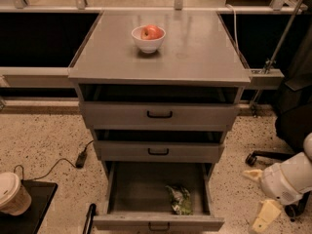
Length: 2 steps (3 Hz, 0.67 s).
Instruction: Pick green jalapeno chip bag from bottom drawer and place on counter
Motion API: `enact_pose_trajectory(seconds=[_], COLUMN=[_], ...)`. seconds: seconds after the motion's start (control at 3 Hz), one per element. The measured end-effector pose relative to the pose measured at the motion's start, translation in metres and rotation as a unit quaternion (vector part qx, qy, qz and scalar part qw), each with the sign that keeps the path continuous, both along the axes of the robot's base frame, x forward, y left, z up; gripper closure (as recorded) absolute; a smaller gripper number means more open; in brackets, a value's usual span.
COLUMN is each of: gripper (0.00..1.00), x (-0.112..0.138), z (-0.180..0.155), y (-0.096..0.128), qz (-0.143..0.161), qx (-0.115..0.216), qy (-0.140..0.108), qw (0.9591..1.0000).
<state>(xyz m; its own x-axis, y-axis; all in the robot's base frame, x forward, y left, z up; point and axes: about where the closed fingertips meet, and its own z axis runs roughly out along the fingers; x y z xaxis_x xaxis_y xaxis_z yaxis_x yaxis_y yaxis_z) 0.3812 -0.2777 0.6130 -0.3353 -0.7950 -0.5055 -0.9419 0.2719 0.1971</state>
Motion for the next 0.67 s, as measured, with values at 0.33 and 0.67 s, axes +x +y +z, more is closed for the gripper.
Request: enact_pose_trajectory(seconds=[0.33,0.67], gripper=[0.00,0.00], x=[-0.0038,0.0012], z=[-0.0206,-0.0219], y=[0.0044,0.0055], qz=[0.002,-0.006], qx=[0.013,0.026], qy=[0.019,0.004], qw=[0.9997,0.9996])
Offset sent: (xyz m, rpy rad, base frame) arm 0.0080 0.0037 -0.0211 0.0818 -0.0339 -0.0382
